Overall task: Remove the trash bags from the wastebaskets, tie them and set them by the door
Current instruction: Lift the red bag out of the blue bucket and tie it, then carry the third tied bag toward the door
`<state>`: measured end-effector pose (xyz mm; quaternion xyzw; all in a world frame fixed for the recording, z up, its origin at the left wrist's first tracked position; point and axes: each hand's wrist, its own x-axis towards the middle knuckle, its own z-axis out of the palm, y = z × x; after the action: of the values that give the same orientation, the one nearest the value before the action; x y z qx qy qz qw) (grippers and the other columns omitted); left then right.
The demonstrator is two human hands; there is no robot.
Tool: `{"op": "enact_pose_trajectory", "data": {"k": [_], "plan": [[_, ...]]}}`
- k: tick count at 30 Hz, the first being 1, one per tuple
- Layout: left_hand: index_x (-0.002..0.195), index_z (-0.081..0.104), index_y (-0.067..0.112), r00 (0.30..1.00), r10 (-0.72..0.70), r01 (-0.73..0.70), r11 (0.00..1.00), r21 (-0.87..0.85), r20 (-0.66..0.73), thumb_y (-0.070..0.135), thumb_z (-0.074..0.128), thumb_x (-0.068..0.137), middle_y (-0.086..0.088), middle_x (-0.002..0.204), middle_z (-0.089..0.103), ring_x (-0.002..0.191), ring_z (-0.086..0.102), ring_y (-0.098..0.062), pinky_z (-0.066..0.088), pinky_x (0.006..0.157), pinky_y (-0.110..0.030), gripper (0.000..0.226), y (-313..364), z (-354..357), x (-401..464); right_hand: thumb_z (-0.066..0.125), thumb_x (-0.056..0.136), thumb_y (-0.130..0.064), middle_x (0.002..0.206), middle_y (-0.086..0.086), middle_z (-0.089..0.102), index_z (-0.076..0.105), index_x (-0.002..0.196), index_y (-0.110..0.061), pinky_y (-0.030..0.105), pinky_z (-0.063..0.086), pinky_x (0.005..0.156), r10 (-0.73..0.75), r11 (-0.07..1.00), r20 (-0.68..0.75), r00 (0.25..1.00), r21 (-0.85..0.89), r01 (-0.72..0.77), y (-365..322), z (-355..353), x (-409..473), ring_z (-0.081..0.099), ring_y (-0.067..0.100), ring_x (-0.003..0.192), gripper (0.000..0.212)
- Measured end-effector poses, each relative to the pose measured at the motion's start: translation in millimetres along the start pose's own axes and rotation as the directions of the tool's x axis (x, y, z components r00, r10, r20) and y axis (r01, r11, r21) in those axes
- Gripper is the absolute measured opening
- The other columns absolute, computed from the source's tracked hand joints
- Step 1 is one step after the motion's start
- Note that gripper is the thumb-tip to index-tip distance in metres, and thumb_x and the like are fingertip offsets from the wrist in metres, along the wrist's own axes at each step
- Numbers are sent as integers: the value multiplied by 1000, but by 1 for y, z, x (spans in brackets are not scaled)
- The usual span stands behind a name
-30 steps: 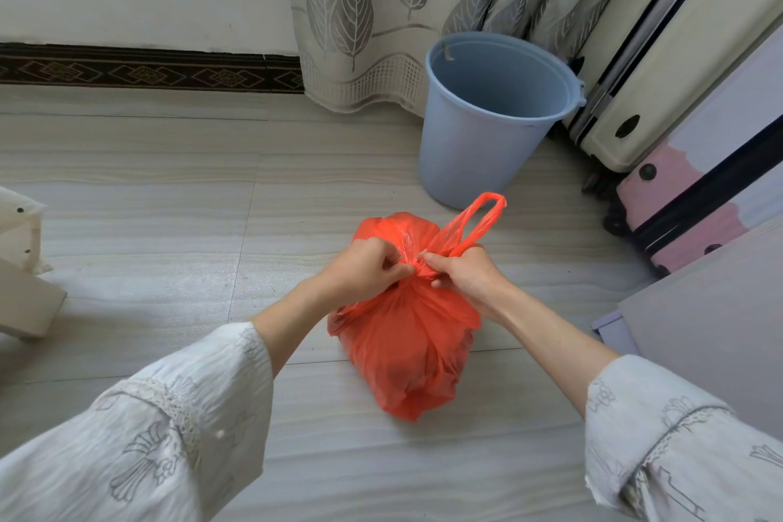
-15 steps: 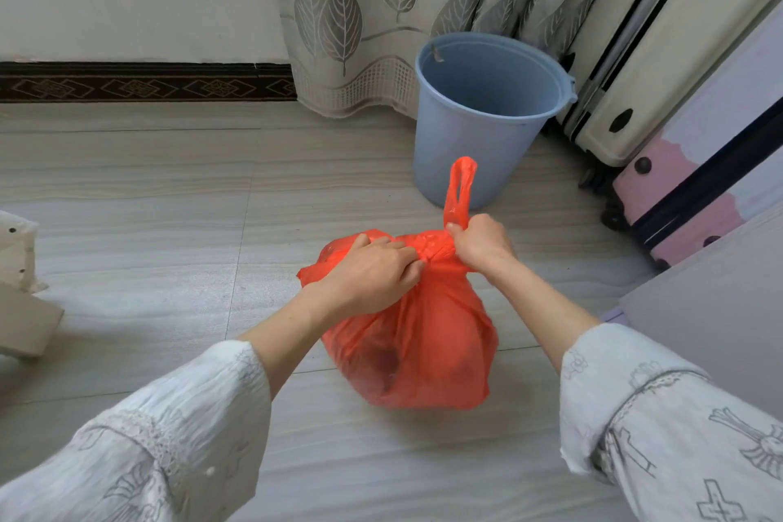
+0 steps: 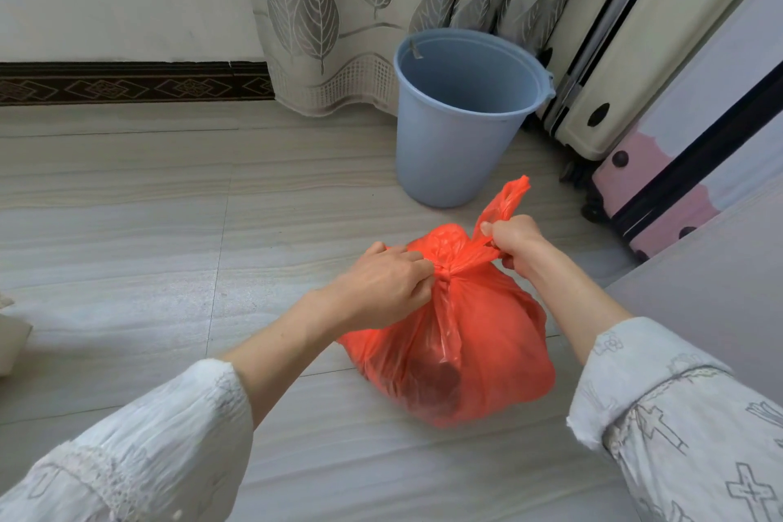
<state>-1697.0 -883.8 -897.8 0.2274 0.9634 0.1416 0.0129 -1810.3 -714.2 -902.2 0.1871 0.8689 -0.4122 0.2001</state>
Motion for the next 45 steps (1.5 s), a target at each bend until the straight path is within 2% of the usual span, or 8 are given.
{"op": "enact_pose_trajectory", "data": {"k": [9,14,20,26,32,36,41,45], "plan": [[52,26,22,956,-258,284,933,-220,142,33,37,70,5,61,39,67,41,-24,41,68,-36,23,-50,8,-20,48,95,-24,77,2,64,55,78,-19,23,41,59,36,992,505,863,87,-92,-12,-4,-19,60,18,72,19],[60,37,22,911,-399,412,880,-235,105,26,49,76,5,65,44,70,43,-21,37,66,-33,20,-73,17,-21,45,96,-22,58,-1,71,57,80,-14,18,50,51,-17,984,550,835,158,-84,-12,14,-21,68,14,54,21],[94,61,3,766,-626,626,675,-391,145,17,52,87,-13,97,62,91,56,-30,39,76,-30,18,-49,0,-30,45,96,-22,76,5,65,60,89,-11,18,51,54,-52,964,538,841,248,-99,-14,33,-53,65,7,50,20],[95,66,4,702,-432,649,715,-259,566,31,42,83,-12,98,68,86,57,-24,47,85,-36,38,-7,-89,-44,45,96,-14,90,16,64,59,111,5,14,47,42,-2,999,512,859,34,-18,-46,-9,-116,57,1,37,28],[111,64,9,740,-428,651,651,-391,519,15,49,91,-5,115,66,101,61,-22,39,82,-19,26,64,-213,-47,50,93,-17,90,12,65,62,85,-14,20,50,49,-36,999,458,888,6,37,-110,-106,-208,64,14,55,14],[110,64,8,760,-415,647,552,-526,500,11,49,90,-11,113,67,89,60,-20,46,90,-30,25,122,-319,-51,53,91,-20,88,13,65,56,79,-23,31,51,61,-8,1000,419,908,-11,15,-155,-184,-295,65,30,80,13],[105,64,9,837,-307,542,567,-620,452,10,48,91,-7,95,66,79,61,-20,49,87,-37,21,194,-441,-55,52,91,-19,92,16,65,62,102,-10,26,50,56,43,996,297,954,56,-63,-195,-277,-405,61,24,69,17],[99,63,16,904,-193,411,633,-655,381,13,46,92,2,83,65,62,59,6,47,70,-19,19,241,-505,-61,51,93,-20,96,11,67,63,110,-5,18,50,51,104,979,153,983,160,-129,-207,-345,-482,60,15,65,27]]}}
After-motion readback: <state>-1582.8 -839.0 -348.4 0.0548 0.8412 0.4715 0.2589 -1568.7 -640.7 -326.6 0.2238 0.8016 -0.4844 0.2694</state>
